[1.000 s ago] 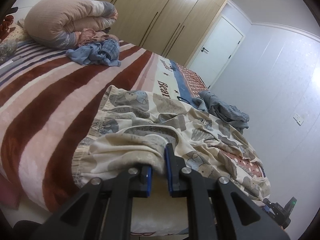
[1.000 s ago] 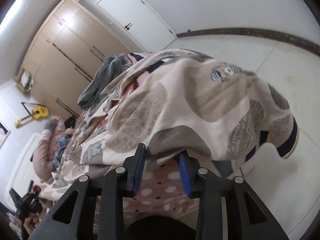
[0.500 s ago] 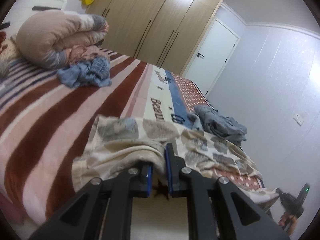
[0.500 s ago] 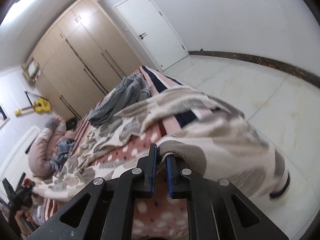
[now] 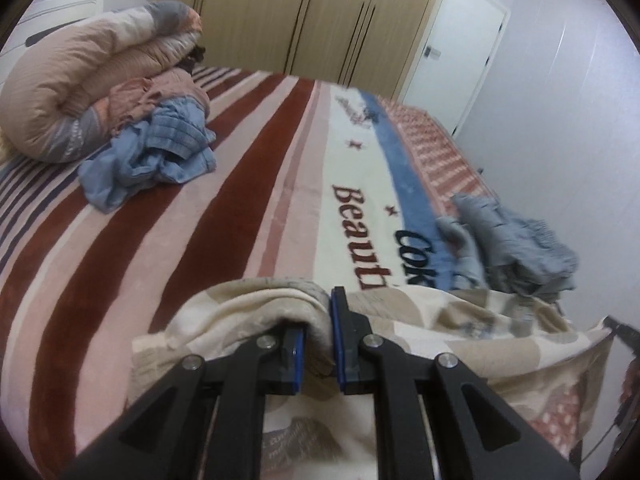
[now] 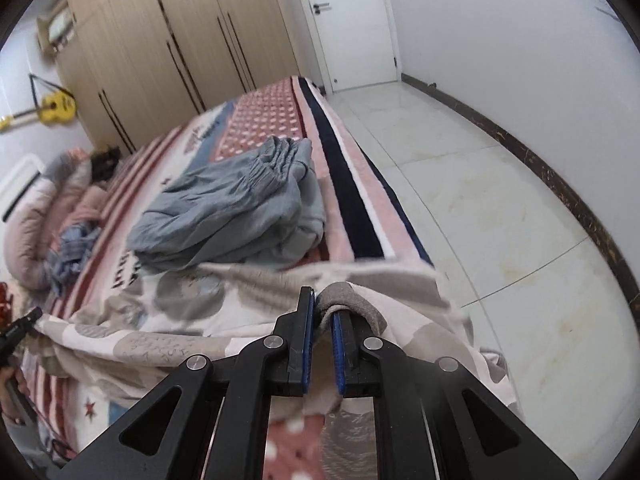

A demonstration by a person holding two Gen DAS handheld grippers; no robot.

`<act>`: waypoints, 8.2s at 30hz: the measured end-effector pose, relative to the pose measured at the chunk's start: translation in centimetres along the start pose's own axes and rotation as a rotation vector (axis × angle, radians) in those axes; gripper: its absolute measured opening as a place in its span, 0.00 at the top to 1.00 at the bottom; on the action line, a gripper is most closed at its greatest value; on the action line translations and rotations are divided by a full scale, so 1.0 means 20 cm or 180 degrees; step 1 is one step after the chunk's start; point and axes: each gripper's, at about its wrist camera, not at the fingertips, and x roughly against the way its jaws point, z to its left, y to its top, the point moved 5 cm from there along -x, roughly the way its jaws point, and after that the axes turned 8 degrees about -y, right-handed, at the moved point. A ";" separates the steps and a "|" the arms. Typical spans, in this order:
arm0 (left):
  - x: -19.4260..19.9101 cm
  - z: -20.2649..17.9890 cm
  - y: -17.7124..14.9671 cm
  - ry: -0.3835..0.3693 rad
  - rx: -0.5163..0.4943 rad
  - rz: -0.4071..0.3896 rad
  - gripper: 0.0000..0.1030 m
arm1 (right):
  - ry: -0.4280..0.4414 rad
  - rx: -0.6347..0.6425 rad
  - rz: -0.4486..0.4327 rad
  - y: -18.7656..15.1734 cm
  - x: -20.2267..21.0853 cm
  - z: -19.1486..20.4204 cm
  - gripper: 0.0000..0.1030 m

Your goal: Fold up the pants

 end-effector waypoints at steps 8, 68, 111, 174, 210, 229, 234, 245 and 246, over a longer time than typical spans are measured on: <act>-0.35 0.04 0.06 0.0274 0.0002 0.0334 0.87 | -0.0283 0.0210 0.0260 0.09 -0.31 0.07 0.97; 0.06 -0.06 0.10 0.0950 -0.0889 -0.0018 0.01 | -0.0200 0.1373 0.0004 -0.66 0.02 -0.05 0.38; -0.21 -0.75 -0.13 -0.0087 -0.1659 0.0141 0.01 | -0.0484 0.0587 -0.0008 0.03 -0.16 -0.57 0.60; -0.28 -1.09 -0.35 -0.0965 -0.1486 0.0394 0.01 | -0.0163 0.2118 -0.0199 -0.21 -0.38 0.06 1.00; -0.19 -0.38 -0.13 -0.0516 -0.1029 0.0263 0.01 | 0.1063 0.2035 -0.0378 -0.27 0.07 0.86 0.88; -0.14 0.01 -0.07 -0.0169 -0.0881 0.0233 0.01 | 0.0742 0.1573 0.0280 -0.12 -0.70 1.19 0.97; 0.02 0.17 -0.17 0.0009 -0.0696 0.0207 0.01 | 0.0839 0.1618 0.0296 -0.13 -0.61 1.24 0.70; 0.13 0.43 -0.47 -0.0634 0.0504 0.0425 0.01 | 0.1360 0.1663 0.0057 -0.35 -0.23 1.43 0.60; 0.11 0.41 -0.50 -0.0794 0.0625 0.0458 0.01 | 0.1385 0.1692 0.0050 -0.37 -0.20 1.45 0.61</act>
